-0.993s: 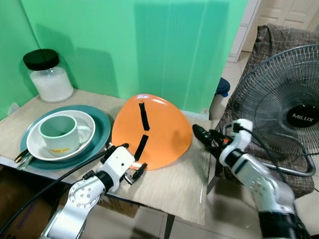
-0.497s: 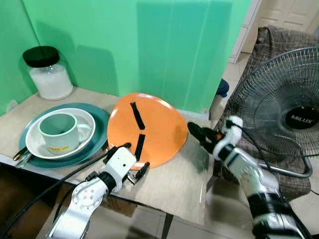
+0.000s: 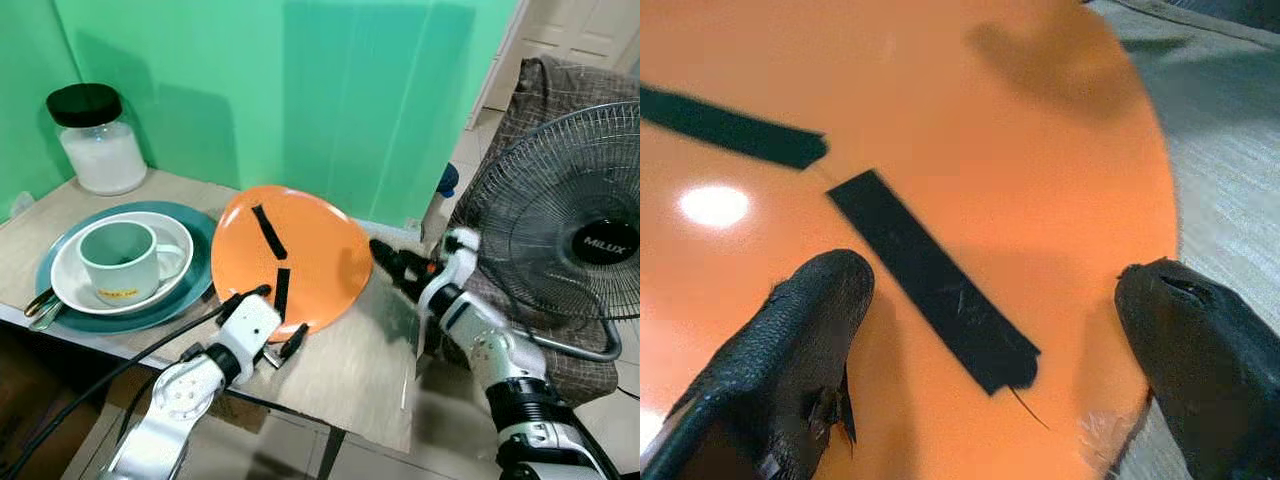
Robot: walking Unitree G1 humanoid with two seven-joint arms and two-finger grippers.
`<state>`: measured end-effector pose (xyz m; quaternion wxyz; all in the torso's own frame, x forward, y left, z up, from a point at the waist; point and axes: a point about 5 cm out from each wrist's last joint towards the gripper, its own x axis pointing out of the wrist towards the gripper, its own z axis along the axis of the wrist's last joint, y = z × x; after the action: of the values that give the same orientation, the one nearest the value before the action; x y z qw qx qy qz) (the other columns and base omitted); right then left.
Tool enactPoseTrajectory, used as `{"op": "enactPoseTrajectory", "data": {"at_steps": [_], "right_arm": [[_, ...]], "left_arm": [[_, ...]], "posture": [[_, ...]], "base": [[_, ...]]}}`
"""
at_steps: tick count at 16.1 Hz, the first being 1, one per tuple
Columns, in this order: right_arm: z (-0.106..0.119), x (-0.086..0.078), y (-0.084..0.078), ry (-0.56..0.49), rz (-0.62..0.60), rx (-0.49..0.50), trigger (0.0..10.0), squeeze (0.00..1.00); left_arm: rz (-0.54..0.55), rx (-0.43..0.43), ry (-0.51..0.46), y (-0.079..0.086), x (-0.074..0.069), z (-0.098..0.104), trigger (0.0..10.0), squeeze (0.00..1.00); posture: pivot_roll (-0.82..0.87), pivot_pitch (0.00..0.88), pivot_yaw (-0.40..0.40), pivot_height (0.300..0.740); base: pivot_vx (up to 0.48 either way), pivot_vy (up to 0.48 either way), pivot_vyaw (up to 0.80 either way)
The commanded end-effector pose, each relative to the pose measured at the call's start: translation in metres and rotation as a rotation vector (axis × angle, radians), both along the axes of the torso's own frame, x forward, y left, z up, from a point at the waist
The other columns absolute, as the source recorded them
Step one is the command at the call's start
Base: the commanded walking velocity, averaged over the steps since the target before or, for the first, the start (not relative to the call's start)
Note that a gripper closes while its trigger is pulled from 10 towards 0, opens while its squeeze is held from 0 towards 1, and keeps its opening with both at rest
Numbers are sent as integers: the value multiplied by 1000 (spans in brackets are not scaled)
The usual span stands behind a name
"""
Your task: Setting the table
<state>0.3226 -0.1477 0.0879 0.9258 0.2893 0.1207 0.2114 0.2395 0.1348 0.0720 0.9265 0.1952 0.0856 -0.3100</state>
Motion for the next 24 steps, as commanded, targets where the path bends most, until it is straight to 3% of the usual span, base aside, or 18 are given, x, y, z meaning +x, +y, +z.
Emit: {"op": "enactPoseTrajectory", "data": {"at_steps": [1,6,7,13,15,18,19,21,24], "right_arm": [[12,-3,-13,-56,-39,4,10000,0],[25,-36,-28,-127,-119,-20,10000,0],[28,-47,-31,-133,-154,-45,10000,0],[36,-74,-36,-128,-226,-80,10000,0],[35,-80,-36,-111,-209,-126,10000,0],[36,-87,-34,-95,-173,-201,10000,0],[36,-88,-34,-88,-174,-202,10000,0],[34,-88,-35,-80,-177,-207,10000,0],[35,-88,-37,-83,-172,-221,10000,0]], "left_arm": [[-13,-6,29,-3,3,-2,10000,0],[-139,-56,-4,-25,19,17,10000,0],[-177,-105,-16,-37,25,27,10000,0],[-212,-182,-35,-57,40,45,10000,0],[-173,-141,-49,-48,43,47,10000,0],[40,116,-67,4,60,38,10000,0],[64,196,-66,16,65,34,10000,0],[44,268,-53,23,68,29,10000,0],[-130,183,13,7,61,28,10000,0]], "posture": [[14,0,-77,740],[-14,0,-6,740],[-17,0,22,740],[-4,0,52,740],[2,0,47,740],[16,0,34,740],[20,0,32,740],[24,0,28,740],[22,0,30,740]], "base": [[0,0,0],[0,0,0],[0,0,0],[0,0,0],[0,0,0],[0,0,0],[0,0,0],[0,0,0],[0,0,0]]}}
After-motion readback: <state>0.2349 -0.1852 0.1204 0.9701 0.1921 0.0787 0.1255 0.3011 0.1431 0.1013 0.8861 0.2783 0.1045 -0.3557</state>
